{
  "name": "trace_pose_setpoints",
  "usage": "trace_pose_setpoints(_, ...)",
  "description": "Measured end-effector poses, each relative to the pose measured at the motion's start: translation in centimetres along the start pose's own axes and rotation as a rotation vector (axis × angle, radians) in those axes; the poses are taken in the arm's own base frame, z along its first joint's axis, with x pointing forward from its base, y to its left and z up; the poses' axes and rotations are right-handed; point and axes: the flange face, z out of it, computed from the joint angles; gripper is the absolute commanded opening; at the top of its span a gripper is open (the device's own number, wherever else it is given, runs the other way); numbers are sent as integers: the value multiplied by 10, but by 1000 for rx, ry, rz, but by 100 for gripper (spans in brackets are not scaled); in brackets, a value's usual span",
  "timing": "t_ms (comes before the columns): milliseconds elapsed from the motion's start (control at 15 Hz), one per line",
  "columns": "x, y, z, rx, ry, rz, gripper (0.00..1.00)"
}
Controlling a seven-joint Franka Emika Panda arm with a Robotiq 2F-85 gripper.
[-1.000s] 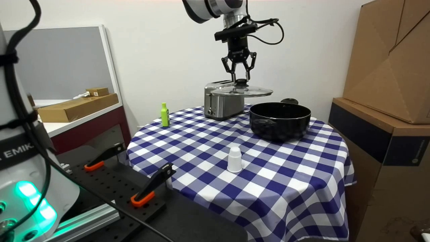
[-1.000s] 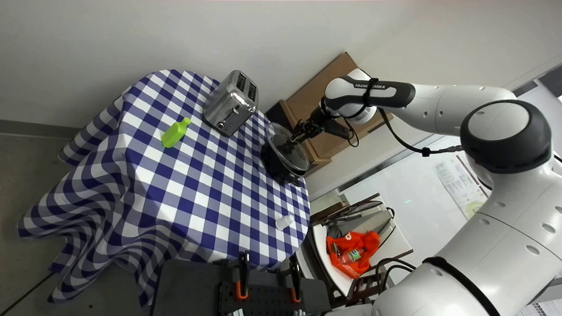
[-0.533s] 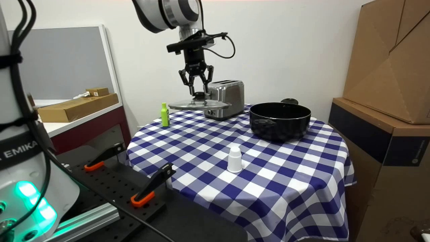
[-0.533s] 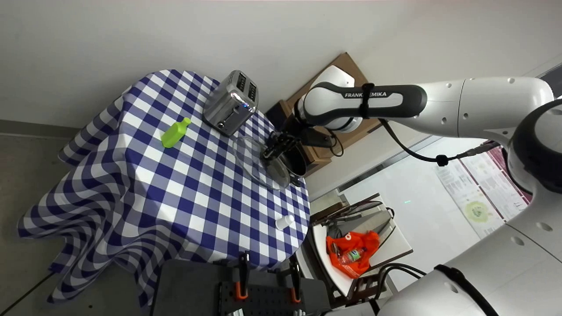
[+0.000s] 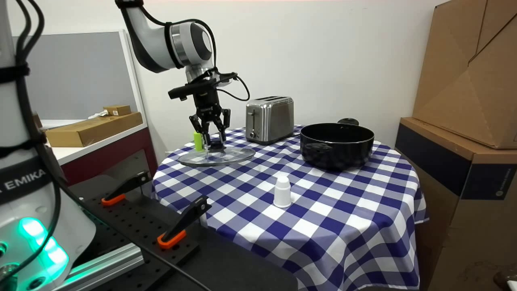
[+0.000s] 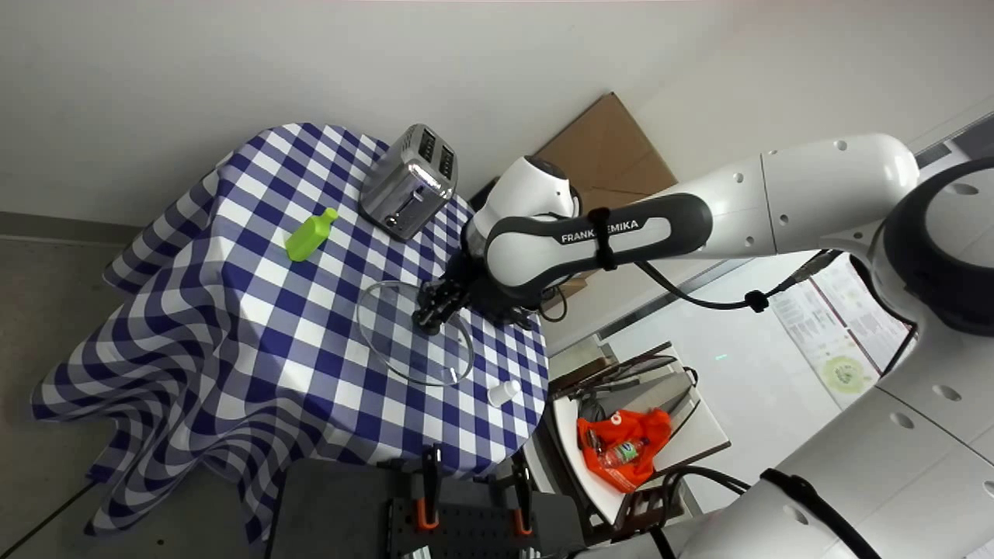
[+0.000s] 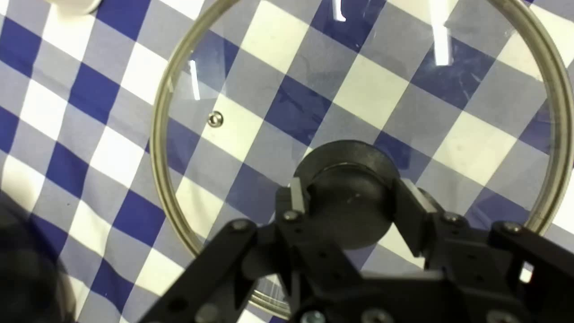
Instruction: Remove the glass lid from the black pot
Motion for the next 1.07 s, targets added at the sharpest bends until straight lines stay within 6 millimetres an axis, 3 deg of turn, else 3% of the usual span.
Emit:
trace_pose_setpoints(267,-2,0,32,28,-9,21,24)
trace_pose_setpoints(800,0,-13,40,48,25,4,24)
trace_pose_setpoints(867,-2,-16,43,49,17,-1,67)
trace_pose_setpoints(1067,-10,-20,54,52,-10,-18,88)
